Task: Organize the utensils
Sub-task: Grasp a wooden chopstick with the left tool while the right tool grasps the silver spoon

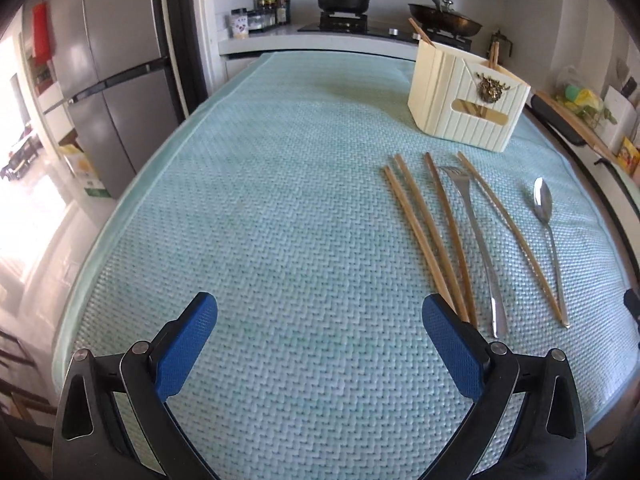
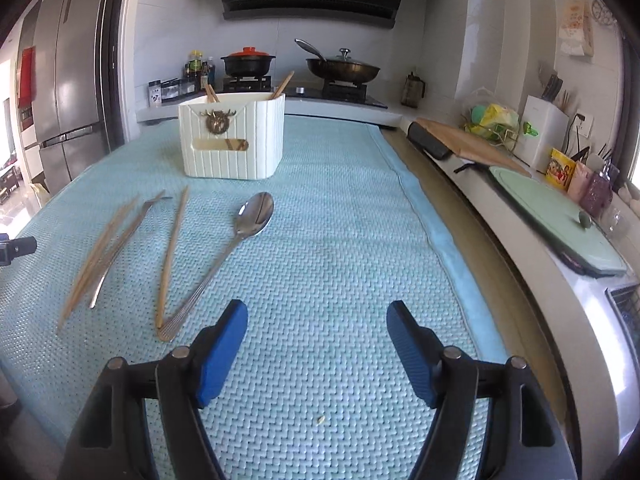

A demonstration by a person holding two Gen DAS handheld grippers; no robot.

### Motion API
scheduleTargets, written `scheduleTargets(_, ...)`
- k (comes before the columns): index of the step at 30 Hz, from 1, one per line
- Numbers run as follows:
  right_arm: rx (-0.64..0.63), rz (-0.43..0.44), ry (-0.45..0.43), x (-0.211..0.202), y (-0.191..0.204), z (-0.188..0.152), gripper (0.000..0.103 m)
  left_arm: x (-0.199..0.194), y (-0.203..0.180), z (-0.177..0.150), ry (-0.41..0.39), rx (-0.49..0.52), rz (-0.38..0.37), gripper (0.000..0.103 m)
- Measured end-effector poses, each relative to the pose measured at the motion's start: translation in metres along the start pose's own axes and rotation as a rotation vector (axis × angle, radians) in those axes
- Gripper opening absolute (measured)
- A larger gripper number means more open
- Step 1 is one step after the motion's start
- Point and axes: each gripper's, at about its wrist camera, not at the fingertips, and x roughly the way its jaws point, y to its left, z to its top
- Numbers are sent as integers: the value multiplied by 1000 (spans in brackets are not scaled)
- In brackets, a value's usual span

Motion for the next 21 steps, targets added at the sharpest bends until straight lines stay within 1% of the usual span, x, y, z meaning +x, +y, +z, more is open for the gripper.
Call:
scheduleTargets(3,20,22,1,0,4,-2,77,3,-1,-2,24,-24,-40,102)
scheduleTargets(8,-22,32,-1,0,17,-4,77,2,-5,-6,21,-24,-55,102)
scheduleTargets(11,-16,41,12,1,18,-7,77,3,-4,-6,27,-40,-71,102)
scheduleTargets(21,-1,35,32,4,13,-8,77,15,-14,2,62,-40,-70,102)
